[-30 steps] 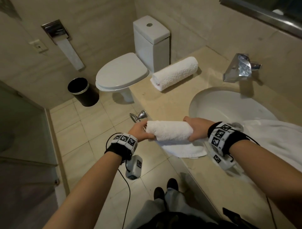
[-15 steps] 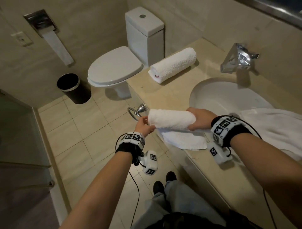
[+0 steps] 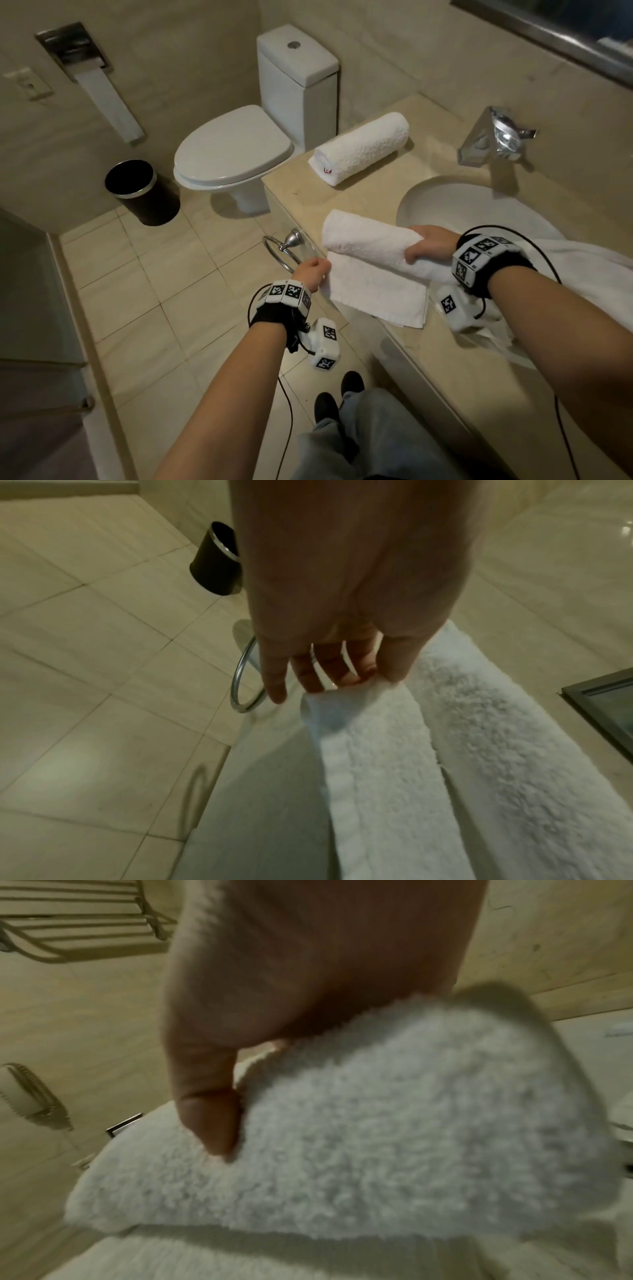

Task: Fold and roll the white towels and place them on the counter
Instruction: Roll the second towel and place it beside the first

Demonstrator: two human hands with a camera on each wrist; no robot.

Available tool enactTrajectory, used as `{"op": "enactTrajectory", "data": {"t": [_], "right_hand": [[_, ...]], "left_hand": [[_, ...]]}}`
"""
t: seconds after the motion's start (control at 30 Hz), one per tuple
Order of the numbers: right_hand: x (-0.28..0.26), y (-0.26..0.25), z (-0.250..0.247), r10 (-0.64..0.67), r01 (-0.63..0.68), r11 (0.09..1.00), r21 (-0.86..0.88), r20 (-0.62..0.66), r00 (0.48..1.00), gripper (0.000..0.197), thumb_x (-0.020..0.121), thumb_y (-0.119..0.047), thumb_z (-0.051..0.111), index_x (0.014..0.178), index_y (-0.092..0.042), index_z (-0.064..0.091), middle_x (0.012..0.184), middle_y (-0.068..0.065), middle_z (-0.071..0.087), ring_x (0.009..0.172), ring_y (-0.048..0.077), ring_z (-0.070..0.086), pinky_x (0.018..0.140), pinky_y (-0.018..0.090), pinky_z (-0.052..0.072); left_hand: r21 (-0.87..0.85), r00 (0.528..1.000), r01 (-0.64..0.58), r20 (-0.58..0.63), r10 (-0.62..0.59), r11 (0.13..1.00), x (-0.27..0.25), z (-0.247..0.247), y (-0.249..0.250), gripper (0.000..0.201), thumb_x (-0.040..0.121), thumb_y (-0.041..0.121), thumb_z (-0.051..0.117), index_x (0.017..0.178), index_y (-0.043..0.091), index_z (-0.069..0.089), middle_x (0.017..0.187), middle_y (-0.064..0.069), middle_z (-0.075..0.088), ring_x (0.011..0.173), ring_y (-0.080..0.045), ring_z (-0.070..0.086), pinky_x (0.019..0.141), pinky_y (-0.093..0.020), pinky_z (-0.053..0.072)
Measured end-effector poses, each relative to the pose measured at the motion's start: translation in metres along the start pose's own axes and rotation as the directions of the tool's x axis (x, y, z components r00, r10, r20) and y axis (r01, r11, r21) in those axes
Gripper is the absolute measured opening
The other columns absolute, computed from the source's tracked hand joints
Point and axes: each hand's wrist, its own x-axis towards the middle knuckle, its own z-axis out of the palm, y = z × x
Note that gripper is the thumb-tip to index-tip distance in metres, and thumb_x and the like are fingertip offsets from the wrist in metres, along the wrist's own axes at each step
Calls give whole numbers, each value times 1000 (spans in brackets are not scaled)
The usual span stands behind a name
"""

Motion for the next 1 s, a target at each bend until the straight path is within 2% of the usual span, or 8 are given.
{"op": "enactTrajectory", "data": {"t": [0.07, 0.2, 0.27, 0.33, 0.5, 0.7, 0.9, 1.0], "right_hand": [[5, 2, 0, 23, -23, 1000, -19, -6, 1000, 62, 48, -29, 59, 107, -12, 60, 102, 10, 60, 91, 25, 54, 74, 31, 40], [11, 8, 7, 49, -47, 993, -105, 15, 999, 73, 50, -36, 58, 119, -15, 50, 110, 8, 56, 99, 26, 53, 80, 33, 40], [13, 10, 10, 57, -56, 993, -108, 12, 998, 78, 52, -38, 58, 125, -14, 45, 112, 9, 55, 99, 25, 51, 81, 33, 40], [15, 13, 13, 53, -53, 992, -111, -2, 999, 76, 60, -38, 63, 128, -12, 41, 116, 13, 55, 101, 26, 52, 83, 35, 41], [19, 21, 14, 41, -42, 994, -106, -14, 999, 64, 79, -33, 64, 131, -10, 34, 118, 18, 55, 106, 30, 54, 84, 36, 42], [17, 20, 19, -61, 47, 971, -234, -52, 997, 61, 82, -34, 59, 135, -16, 33, 122, 14, 55, 107, 30, 55, 87, 37, 45], [-1, 23, 49, -177, 29, 766, -642, -167, 970, 73, 88, -36, 54, 147, -14, 15, 135, 13, 37, 117, 31, 42, 83, 41, 45], [-6, 19, 63, -183, -37, 605, -795, -184, 966, 84, 74, -35, 70, 139, -7, 26, 118, 15, 52, 96, 31, 55, 66, 37, 47]], "left_hand": [[45, 1000, 6, -27, -4, 999, 7, -3, 1, 21, 97, 18, 42, 78, 16, 51, 80, -2, 49, 82, -19, 46, 81, -35, 41], [77, 996, 62, -62, -57, 995, 14, -5, 2, 30, 98, 16, 36, 113, -5, 49, 100, -21, 53, 94, -29, 53, 93, -45, 45], [37, 996, 92, -11, -91, 995, 14, -6, 0, 21, 95, 14, 40, 102, -3, 50, 84, -21, 54, 80, -35, 59, 73, -42, 53], [-15, 990, 137, 29, -136, 990, 12, -7, -2, 10, 92, 17, 46, 85, 10, 47, 70, -8, 49, 60, -22, 50, 54, -27, 41], [110, 987, 133, 72, -142, 985, 12, -2, -7, 21, 89, 34, 52, 94, 13, 53, 82, 3, 50, 70, -11, 45, 69, -26, 41], [225, 998, 58, 17, -63, 973, 10, -2, -10, 25, 83, 25, 65, 104, 13, 57, 86, -5, 57, 63, -12, 45, 59, -21, 39], [291, 994, 85, 37, -100, 953, 1, -5, -8, 37, 82, 11, 64, 115, 10, 50, 94, -6, 55, 66, -10, 43, 57, -21, 36], [144, 994, 60, -94, -47, 988, -1, -4, 1, 45, 87, -1, 50, 130, 7, 41, 117, -11, 55, 89, -18, 53, 70, -27, 45]]}}
